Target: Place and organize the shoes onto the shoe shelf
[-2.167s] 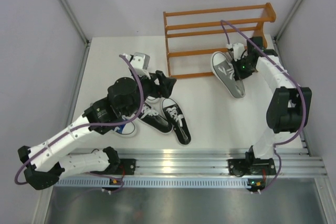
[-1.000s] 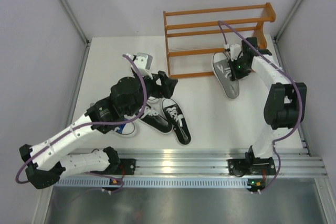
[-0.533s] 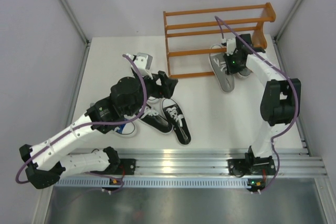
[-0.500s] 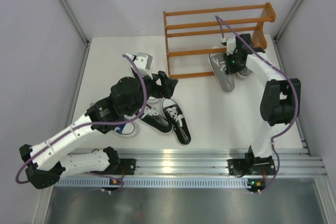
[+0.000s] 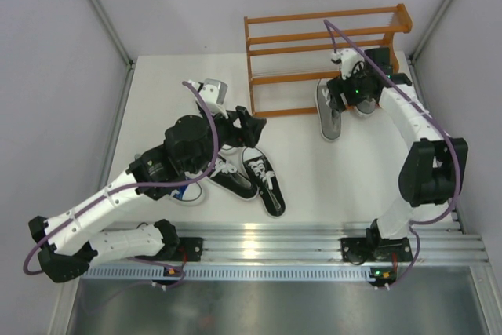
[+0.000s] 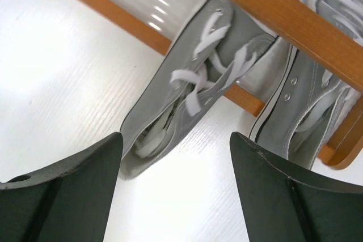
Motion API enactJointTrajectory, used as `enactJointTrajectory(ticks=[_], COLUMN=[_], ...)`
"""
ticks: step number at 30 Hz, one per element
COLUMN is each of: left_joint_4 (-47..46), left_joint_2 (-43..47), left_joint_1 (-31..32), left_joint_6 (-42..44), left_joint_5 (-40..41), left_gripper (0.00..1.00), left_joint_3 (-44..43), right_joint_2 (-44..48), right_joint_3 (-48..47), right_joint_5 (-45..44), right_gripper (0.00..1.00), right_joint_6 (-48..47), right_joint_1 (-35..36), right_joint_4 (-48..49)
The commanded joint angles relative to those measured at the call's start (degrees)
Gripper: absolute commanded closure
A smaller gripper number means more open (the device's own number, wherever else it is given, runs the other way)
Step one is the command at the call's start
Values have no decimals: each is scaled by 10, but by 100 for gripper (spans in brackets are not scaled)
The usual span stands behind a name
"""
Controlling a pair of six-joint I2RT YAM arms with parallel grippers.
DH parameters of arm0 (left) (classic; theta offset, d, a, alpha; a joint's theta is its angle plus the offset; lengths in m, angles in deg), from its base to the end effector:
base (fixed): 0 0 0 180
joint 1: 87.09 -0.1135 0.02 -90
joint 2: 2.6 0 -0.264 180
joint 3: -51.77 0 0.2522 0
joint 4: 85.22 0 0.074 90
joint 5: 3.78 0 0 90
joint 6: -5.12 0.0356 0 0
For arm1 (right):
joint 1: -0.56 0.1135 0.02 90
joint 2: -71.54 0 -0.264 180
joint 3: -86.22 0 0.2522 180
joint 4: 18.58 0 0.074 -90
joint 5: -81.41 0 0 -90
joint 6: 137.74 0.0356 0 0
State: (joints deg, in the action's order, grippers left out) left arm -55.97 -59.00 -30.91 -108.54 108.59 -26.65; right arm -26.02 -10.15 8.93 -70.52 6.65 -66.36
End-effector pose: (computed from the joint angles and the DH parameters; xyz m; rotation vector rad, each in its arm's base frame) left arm 0.1302 -0.1701 0.4145 0.1931 1.7278 -0.7087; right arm 0.3745 0.0507 0.2885 -0.7269 2.2729 0.2338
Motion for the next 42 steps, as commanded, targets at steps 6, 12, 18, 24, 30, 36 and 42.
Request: enactJointTrajectory(ticks=[6, 12, 18, 24, 30, 36, 42], left_joint_4=[-31, -31, -31, -31, -31, -31, -31], left_joint_2=[24, 42, 52, 44, 42, 48, 52], left_joint_1=[-1, -1, -1, -2, -1, -2, -1], left_joint_6=[4, -8, -18, -18, -24, -26, -28], left_joint_5=[3, 7, 9, 7, 6, 10, 9], left_gripper=[17, 17, 17, 17, 17, 17, 17], left_joint_3=[14, 25, 37, 32, 34, 38, 39], right_joint_2=[42, 38, 36, 20, -19, -33, -15], right_joint_3=[33, 73, 105, 108, 108, 115, 107], right_joint_5=[96, 60, 25, 16, -19, -45, -44], right_gripper=[23, 18, 20, 24, 28, 65, 100], right_joint_6=[-192, -104, -13, 35, 73, 100, 131], right_joint_1=[-9, -8, -6, 0, 16, 17, 18], right_joint_4=[-78, -33, -2, 15, 29, 69, 104])
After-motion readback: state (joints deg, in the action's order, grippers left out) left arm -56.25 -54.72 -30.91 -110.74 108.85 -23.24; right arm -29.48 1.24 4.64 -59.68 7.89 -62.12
